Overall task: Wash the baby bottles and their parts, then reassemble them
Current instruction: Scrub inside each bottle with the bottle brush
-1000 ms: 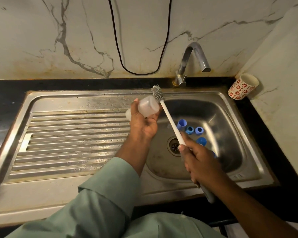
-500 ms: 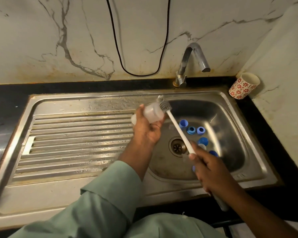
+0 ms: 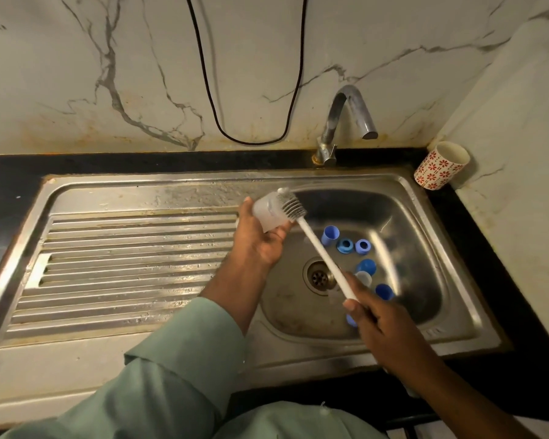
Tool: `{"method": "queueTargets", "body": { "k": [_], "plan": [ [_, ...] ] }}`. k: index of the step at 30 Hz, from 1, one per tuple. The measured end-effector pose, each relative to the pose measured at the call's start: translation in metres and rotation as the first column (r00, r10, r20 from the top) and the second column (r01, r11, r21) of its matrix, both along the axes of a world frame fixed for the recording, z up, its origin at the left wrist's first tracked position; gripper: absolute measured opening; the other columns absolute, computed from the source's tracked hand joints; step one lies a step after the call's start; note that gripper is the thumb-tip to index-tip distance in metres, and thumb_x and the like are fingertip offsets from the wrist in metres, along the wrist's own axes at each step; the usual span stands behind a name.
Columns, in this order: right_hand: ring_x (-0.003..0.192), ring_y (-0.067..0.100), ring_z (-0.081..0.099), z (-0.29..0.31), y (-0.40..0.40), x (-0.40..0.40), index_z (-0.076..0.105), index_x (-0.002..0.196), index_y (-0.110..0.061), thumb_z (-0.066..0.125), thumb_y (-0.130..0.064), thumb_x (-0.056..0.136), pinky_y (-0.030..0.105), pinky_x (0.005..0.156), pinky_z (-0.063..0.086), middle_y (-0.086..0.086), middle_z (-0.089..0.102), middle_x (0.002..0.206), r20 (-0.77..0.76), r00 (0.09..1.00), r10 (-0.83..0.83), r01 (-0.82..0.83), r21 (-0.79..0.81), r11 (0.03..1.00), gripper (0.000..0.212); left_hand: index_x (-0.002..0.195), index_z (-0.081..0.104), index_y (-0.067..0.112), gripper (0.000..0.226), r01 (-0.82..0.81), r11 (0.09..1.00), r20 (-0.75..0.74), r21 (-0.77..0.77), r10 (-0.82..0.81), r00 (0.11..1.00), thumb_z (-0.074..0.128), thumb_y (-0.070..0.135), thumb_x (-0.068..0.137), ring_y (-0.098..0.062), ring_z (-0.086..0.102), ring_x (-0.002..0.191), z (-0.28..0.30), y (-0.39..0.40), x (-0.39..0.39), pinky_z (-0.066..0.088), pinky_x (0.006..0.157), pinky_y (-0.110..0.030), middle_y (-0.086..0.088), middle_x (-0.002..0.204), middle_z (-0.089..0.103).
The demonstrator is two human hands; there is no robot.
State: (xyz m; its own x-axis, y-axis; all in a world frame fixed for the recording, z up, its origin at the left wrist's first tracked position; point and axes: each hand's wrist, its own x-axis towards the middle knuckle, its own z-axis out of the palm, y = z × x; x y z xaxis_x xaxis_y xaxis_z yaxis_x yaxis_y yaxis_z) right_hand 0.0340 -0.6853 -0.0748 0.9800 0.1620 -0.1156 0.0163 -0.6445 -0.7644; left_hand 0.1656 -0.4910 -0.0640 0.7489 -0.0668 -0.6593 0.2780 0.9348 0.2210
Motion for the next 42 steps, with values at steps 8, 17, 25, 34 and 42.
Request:
{"method": "queueTargets", "body": {
  "k": [8,17,25,34,42],
  "plan": [
    [0.037,0.001,0.046,0.005,-0.042,0.009,0.043,0.124,-0.057,0.052,-0.033,0.095,0.015,0.038,0.038,-0.012,0.057,0.05,-0.028,0.986,-0.167,0.168,0.04,0.985,0.039,0.134,0.049,0.023,0.051,0.156,0.746,-0.02,0.648,-0.188,0.982,0.063,0.051,0.093,-0.024,0.066,0.101,-0.027,0.004,-0.006,0.057,0.069,-0.034,-0.008,0.119,0.065],
    [0.055,-0.015,0.055,-0.012,-0.055,0.049,0.046,0.137,-0.043,0.054,-0.034,0.096,0.002,0.048,0.038,-0.015,0.053,0.053,-0.046,0.999,-0.017,0.009,-0.173,0.985,0.043,0.127,0.043,0.018,0.066,0.23,-0.518,-0.553,0.824,-0.648,0.523,0.084,0.016,0.076,-0.034,0.06,0.11,-0.092,-0.037,-0.038,0.053,0.09,-0.043,-0.011,0.124,0.057],
    [0.051,-0.002,0.051,-0.026,-0.083,0.079,0.04,0.142,-0.042,0.051,-0.041,0.096,0.01,0.05,0.036,-0.013,0.047,0.058,-0.073,0.995,0.067,-0.085,-0.263,0.961,0.047,0.153,0.028,0.027,0.069,0.117,-0.88,-0.871,0.461,-0.424,0.249,0.055,0.005,0.094,-0.037,0.056,0.125,-0.136,-0.061,-0.04,0.049,0.096,-0.044,-0.011,0.143,0.052],
    [0.054,0.004,0.047,-0.042,-0.133,0.099,0.032,0.145,-0.043,0.044,-0.047,0.096,0.023,0.057,0.037,-0.012,0.046,0.06,-0.085,0.978,0.191,-0.208,-0.314,0.926,0.051,0.146,0.043,0.025,0.073,0.247,-0.909,-0.942,0.335,-0.325,0.082,0.078,0.027,0.083,-0.033,0.048,0.133,-0.147,-0.069,-0.034,0.045,0.106,-0.045,-0.007,0.146,0.046],
    [0.046,0.003,0.048,-0.041,-0.153,0.108,0.045,0.14,-0.039,0.051,-0.041,0.096,0.014,0.047,0.032,-0.01,0.046,0.054,-0.058,0.984,0.168,-0.177,-0.22,0.959,0.045,0.154,0.029,0.03,0.098,0.296,-0.91,-0.957,0.289,-0.287,0.051,0.084,0.048,0.075,-0.037,0.036,0.142,-0.128,-0.087,-0.024,0.038,0.112,-0.053,-0.009,0.156,0.035]
  ]
}}
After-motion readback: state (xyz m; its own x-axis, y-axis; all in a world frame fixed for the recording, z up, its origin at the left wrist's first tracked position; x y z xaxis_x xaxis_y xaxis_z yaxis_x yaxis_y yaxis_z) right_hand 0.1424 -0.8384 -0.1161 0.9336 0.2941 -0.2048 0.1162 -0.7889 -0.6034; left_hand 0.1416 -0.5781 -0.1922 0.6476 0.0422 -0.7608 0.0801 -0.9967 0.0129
